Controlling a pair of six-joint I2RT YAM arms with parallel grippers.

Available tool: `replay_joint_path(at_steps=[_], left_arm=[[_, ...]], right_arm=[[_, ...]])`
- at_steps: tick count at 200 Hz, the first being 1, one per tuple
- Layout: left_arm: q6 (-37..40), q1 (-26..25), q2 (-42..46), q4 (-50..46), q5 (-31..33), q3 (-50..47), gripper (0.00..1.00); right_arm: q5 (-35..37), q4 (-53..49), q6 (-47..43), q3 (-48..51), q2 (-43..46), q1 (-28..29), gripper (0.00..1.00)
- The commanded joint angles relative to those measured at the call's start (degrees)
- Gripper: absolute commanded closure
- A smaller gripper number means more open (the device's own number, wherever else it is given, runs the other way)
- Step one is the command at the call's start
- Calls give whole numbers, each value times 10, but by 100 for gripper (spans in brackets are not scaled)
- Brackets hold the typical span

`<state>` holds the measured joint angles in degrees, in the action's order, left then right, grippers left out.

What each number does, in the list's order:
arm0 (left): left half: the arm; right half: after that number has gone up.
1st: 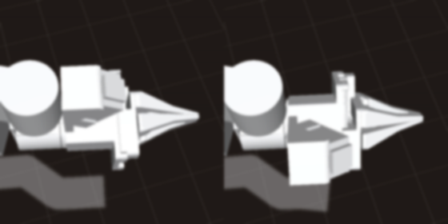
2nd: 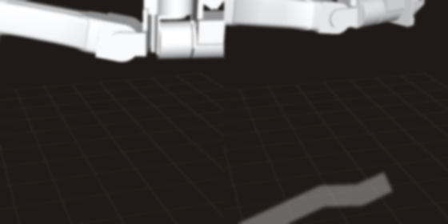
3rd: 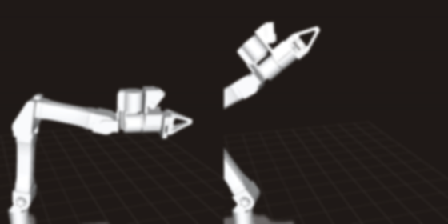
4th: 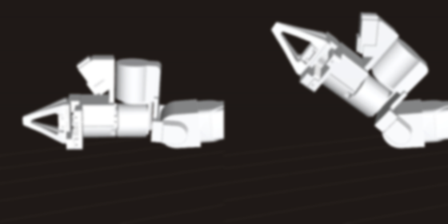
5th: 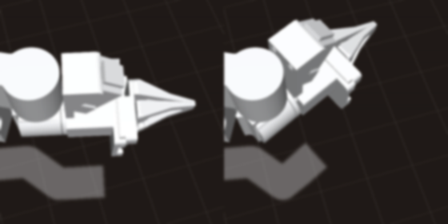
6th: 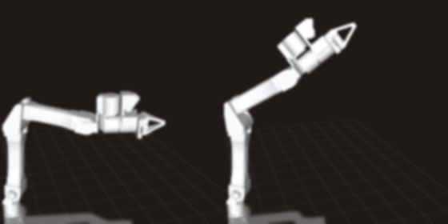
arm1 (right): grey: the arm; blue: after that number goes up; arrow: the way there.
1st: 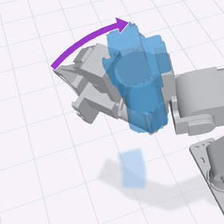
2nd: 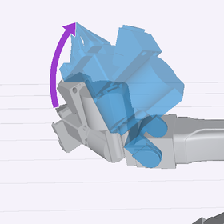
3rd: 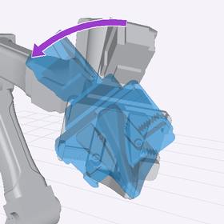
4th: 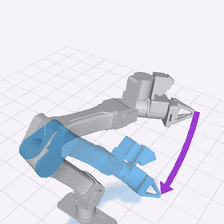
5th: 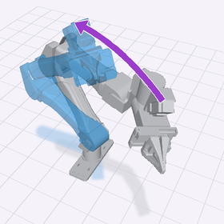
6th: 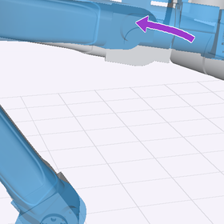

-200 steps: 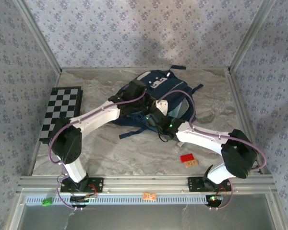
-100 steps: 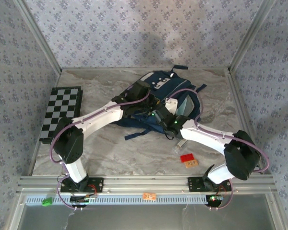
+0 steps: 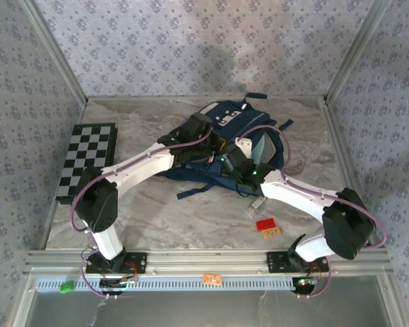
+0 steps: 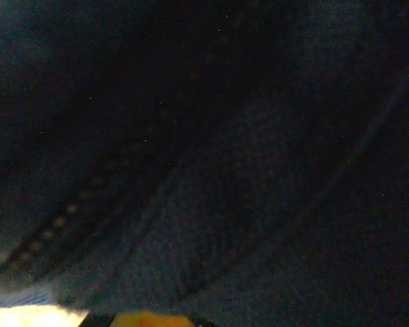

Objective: Pack books, pencil case, and school supplies into a backpack

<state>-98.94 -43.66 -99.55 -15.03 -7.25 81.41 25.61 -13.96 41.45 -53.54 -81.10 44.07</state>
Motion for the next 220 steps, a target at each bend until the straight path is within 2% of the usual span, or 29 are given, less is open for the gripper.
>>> replay_joint_path(at_steps=[1,13,20,27,37,45,58,81,110,146,166,178,202,220], left_arm=[[108,41,8,-21,13,52,100],[146,62,-1,-53,-10,72,100],[166,70,-2,-40,-31,68,98],[181,74,4,-30,-44,59,89],[203,75,21,-17,-60,36,64],[211,75,37,-13,-73,8,53],[199,79,78,35,-86,-69,45],[127,80,157,148,-71,-233,38],[53,66,151,247,-43,-310,40],[11,47,78,330,-40,-288,41],[-16,43,57,405,-22,-299,41],[-18,38,48,415,-15,-293,41],[-37,22,21,417,1,-274,49],[-52,15,7,435,35,-276,60]], right_arm=[[-5,-44,-27,0,37,-13,100],[-39,-23,-41,6,40,-13,100],[-52,-17,-40,7,35,-14,100],[-73,-5,-39,9,29,-17,100],[-104,22,-44,12,20,-25,100],[-126,37,-49,6,13,-28,100],[-148,34,-49,-6,6,-27,100],[-172,34,-36,-7,0,-29,100],[-183,31,-36,-7,-4,-30,100],[-185,28,-34,-3,-5,-29,100],[-184,25,-33,-2,-5,-28,100],[-184,31,-33,3,-3,-28,100],[-186,38,-34,4,-4,-29,100],[-185,37,-35,4,-8,-29,100]])
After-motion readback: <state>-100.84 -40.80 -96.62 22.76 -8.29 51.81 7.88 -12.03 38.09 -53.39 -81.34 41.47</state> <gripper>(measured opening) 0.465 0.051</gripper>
